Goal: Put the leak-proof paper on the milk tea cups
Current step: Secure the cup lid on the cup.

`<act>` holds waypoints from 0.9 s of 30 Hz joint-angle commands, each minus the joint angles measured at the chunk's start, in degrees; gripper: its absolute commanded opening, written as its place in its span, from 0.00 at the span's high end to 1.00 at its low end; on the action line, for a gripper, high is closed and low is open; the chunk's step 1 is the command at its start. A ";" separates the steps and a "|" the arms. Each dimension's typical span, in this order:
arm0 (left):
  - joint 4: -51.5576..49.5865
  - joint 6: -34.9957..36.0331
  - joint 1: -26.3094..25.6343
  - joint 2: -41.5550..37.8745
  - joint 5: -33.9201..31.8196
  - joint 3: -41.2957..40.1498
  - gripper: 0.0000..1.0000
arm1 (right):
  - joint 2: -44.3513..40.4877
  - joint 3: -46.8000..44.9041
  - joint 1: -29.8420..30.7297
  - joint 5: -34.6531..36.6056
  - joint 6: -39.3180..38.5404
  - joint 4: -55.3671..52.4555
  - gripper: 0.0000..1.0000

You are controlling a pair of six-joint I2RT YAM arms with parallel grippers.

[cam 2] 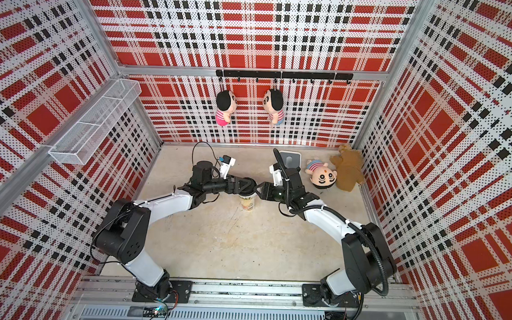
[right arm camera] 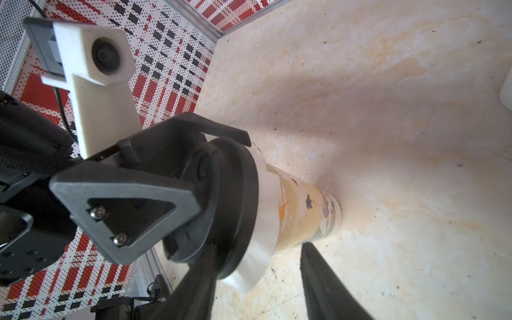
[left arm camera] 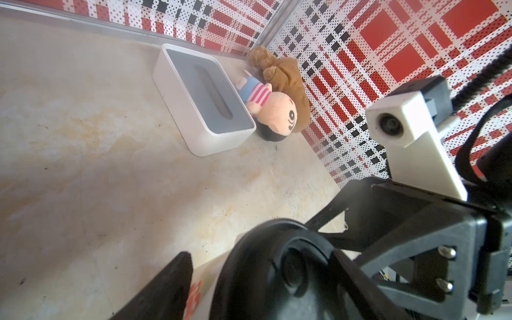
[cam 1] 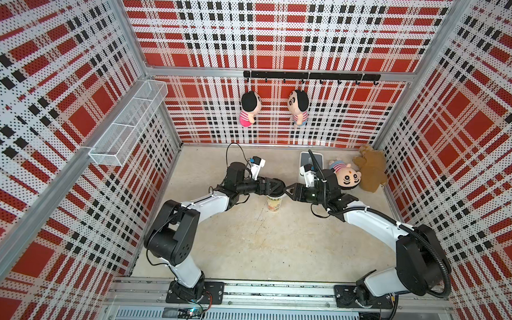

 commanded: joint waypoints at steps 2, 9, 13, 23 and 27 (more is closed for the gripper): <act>-16.53 5.81 -0.61 5.77 -5.27 -5.02 0.21 | 4.53 -0.96 -0.28 5.52 2.04 -11.67 0.60; -16.62 5.82 -0.59 6.03 -4.85 -5.11 0.22 | 5.59 -1.84 -0.19 6.75 2.92 -13.22 0.74; -16.62 5.91 -0.61 6.05 -4.84 -5.20 0.22 | 5.76 -3.78 -0.19 7.02 3.18 -12.54 0.80; -16.70 5.91 -0.61 6.08 -4.76 -5.29 0.23 | 7.29 -7.42 0.64 7.82 2.99 -12.09 0.74; -16.70 5.86 -0.61 6.16 -4.68 -5.29 0.23 | 8.07 -7.27 0.95 7.81 2.67 -12.63 0.70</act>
